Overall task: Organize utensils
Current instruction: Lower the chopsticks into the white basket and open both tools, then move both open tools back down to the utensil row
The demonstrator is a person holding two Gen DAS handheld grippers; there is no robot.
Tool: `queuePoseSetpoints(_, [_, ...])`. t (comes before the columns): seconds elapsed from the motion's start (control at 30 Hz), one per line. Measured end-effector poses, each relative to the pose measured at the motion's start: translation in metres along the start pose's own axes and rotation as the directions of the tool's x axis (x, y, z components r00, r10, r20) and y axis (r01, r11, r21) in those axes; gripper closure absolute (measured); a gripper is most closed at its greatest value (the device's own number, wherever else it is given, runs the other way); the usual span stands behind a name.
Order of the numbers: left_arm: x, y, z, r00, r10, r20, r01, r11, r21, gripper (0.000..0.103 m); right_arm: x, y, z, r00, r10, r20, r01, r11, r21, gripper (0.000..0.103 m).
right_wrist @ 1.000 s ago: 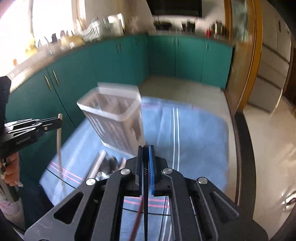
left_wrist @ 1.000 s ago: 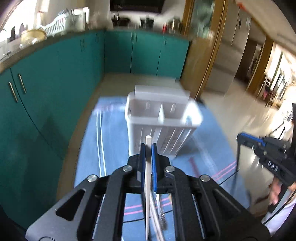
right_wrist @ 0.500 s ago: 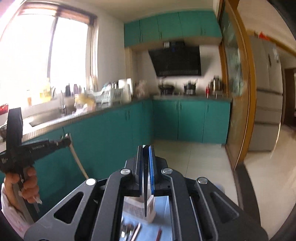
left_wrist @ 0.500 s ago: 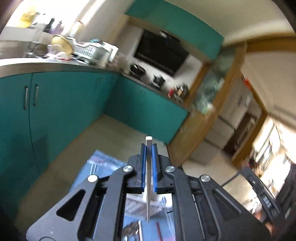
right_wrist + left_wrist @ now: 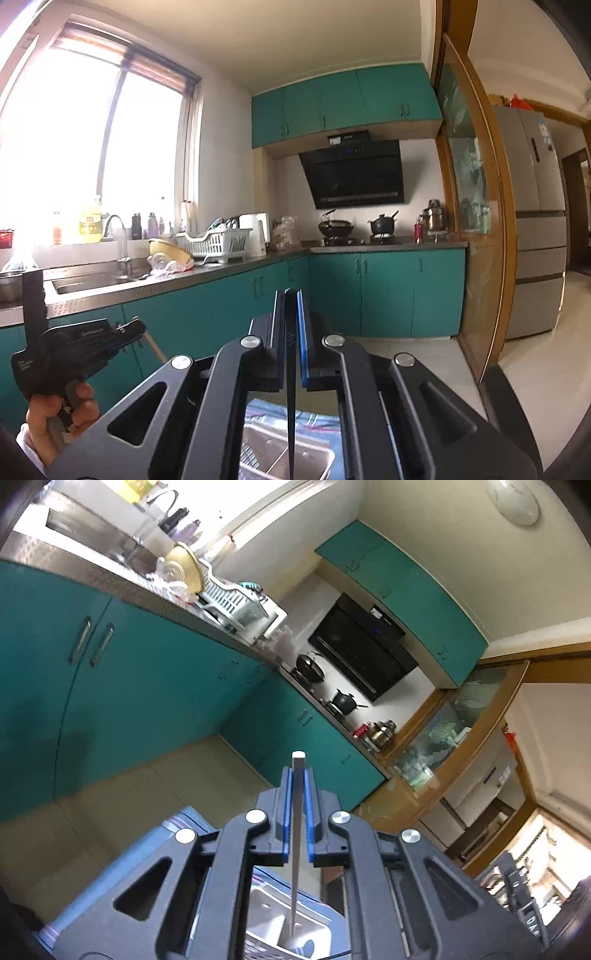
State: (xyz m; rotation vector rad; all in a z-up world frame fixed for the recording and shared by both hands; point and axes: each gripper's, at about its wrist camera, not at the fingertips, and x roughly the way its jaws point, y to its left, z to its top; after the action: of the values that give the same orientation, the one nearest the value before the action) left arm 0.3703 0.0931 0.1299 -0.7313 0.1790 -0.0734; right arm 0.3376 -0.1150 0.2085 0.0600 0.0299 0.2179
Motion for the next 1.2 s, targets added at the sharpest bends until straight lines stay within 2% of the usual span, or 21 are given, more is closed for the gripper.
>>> queuePoseSetpoints(0.07, [0.002,-0.003,0.000,1.000,0.013,0.005,-0.013,1.000,0.028,0.097,0.001,0.005,0.002,0.999,-0.030,0.035,0.031,0.999,-0.027,0.096])
queuePoseSetpoints(0.17, [0.009,-0.004,-0.010,0.999,0.054,0.000,-0.054,0.995,0.081,0.097,0.012,0.007,-0.007,0.999,-0.030,0.011,0.031,0.999,-0.033,0.096])
queuePoseSetpoints(0.23, [0.013,-0.003,-0.019,0.998,0.068,-0.014,-0.066,0.992,0.110,0.097,0.023,-0.002,-0.020,0.999,0.002,-0.037,-0.002,1.000,0.013,0.096])
queuePoseSetpoints(0.37, [0.029,-0.002,-0.041,0.993,0.098,-0.072,-0.085,0.983,0.165,0.097,0.040,-0.019,-0.049,0.992,0.019,-0.125,-0.008,0.996,0.084,0.096])
queuePoseSetpoints(0.53, [0.039,0.007,-0.065,0.982,0.129,-0.137,-0.103,0.977,0.187,0.096,0.043,-0.033,-0.082,0.976,0.006,-0.215,0.023,0.991,0.130,0.095])
queuePoseSetpoints(0.57, [0.039,0.008,-0.068,0.981,0.136,-0.139,-0.109,0.976,0.190,0.096,0.041,-0.035,-0.088,0.973,-0.002,-0.232,0.034,0.991,0.131,0.093])
queuePoseSetpoints(0.63, [0.035,0.010,-0.072,0.980,0.141,-0.143,-0.110,0.973,0.203,0.093,0.034,-0.038,-0.096,0.969,-0.026,-0.246,0.060,0.990,0.131,0.068])
queuePoseSetpoints(0.7, [0.030,0.011,-0.072,0.978,0.146,-0.148,-0.112,0.970,0.217,0.071,0.021,-0.041,-0.102,0.964,-0.045,-0.263,0.080,0.989,0.124,0.058])
queuePoseSetpoints(0.77, [0.019,0.015,-0.074,0.977,0.149,-0.155,-0.112,0.967,0.229,0.065,0.008,-0.044,-0.108,0.957,-0.057,-0.285,0.092,0.989,0.112,0.058])
queuePoseSetpoints(0.83, [0.009,0.020,-0.080,0.970,0.162,-0.182,-0.113,0.961,0.253,0.065,-0.011,-0.050,-0.116,0.949,-0.057,-0.309,0.098,0.988,0.118,0.058])
queuePoseSetpoints(0.9, [0.000,0.029,-0.090,0.952,0.200,-0.231,-0.129,0.948,0.290,0.062,-0.029,-0.057,-0.128,0.938,-0.060,-0.341,0.110,0.986,0.127,0.057])
queuePoseSetpoints(0.97, [-0.003,0.044,-0.108,0.919,0.251,-0.303,-0.145,0.932,0.333,0.062,-0.043,-0.065,-0.147,0.915,-0.066,-0.399,0.133,0.981,0.143,0.057])
queuePoseSetpoints(1.03, [0.001,0.057,-0.128,0.881,0.292,-0.372,-0.147,0.916,0.372,0.062,-0.043,-0.070,-0.174,0.864,-0.067,-0.499,0.154,0.979,0.136,0.057])
queuePoseSetpoints(1.07, [0.006,0.065,-0.148,0.844,0.329,-0.423,-0.139,0.896,0.421,0.064,-0.038,-0.070,-0.189,0.827,-0.063,-0.559,0.158,0.980,0.124,0.057])
queuePoseSetpoints(1.1, [0.011,0.069,-0.159,0.824,0.346,-0.448,-0.128,0.885,0.448,0.070,-0.031,-0.070,-0.210,0.775,-0.056,-0.629,0.158,0.982,0.107,0.057])
queuePoseSetpoints(1.13, [0.017,0.075,-0.179,0.786,0.373,-0.494,-0.103,0.866,0.490,0.072,-0.025,-0.069,-0.222,0.739,-0.055,-0.672,0.161,0.982,0.097,0.057])
queuePoseSetpoints(1.17, [0.022,0.078,-0.191,0.758,0.391,-0.522,-0.088,0.854,0.512,0.073,-0.019,-0.067,-0.238,0.692,-0.051,-0.720,0.160,0.984,0.084,0.057])
queuePoseSetpoints(1.2, [0.028,0.082,-0.206,0.721,0.419,-0.553,-0.070,0.837,0.542,0.074,-0.012,-0.063,-0.256,0.643,-0.034,-0.765,0.150,0.985,0.082,0.057])
